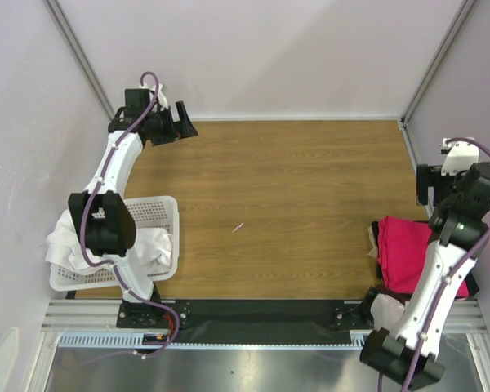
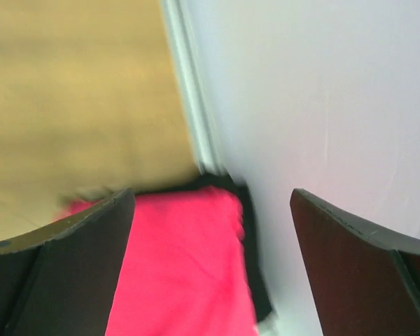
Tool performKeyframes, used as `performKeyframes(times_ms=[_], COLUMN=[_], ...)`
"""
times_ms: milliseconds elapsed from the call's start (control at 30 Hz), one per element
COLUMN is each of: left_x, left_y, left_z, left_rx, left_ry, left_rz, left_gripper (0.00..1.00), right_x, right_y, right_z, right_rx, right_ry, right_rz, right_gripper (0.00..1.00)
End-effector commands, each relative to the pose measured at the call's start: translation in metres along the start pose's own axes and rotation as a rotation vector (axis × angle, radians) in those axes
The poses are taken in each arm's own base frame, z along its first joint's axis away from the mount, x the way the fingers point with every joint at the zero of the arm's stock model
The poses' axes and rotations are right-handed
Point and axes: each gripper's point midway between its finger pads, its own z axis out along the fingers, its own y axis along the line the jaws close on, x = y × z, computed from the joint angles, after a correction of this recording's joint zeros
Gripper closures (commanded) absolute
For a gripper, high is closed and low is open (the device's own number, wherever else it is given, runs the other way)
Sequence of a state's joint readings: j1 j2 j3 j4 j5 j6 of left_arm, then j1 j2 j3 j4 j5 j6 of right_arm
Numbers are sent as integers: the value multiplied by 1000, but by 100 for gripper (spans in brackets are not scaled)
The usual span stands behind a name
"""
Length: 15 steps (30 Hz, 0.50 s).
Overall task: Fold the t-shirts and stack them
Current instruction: Neatly place the folded tshirt to the corner
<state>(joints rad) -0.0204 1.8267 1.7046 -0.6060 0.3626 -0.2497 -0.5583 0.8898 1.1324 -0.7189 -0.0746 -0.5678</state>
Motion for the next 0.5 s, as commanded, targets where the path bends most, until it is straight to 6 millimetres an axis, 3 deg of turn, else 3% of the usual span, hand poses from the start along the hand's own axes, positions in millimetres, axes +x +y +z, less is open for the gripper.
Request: performKeyframes(times_ms=[0, 133, 167, 267, 400, 467], left_x=[-43, -59, -61, -68, -61, -46], left_y=[-16, -24, -26, -37, -47, -50], left_z=[-45, -81, -89, -127, -166, -185], left_rx=[-33, -64, -69, -82, -84, -79], left_ry=[-139, -215, -232, -310, -390, -429], left_rz=[118, 177, 203, 272, 332, 344], left_gripper=[0, 0, 0, 0, 0, 0], right_x=[-69, -112, -119, -138, -151, -152], right_y=[18, 24, 31, 56, 72, 73], right_z=[-41, -70, -75, -86, -79, -74], right_rx=[-82, -135, -188, -383, -522, -506], right_ry=[-278, -505, -522, -532, -482, -467], right_rz=[190, 394, 521, 601, 727, 747], right_gripper=[0, 0, 0, 0, 0, 0])
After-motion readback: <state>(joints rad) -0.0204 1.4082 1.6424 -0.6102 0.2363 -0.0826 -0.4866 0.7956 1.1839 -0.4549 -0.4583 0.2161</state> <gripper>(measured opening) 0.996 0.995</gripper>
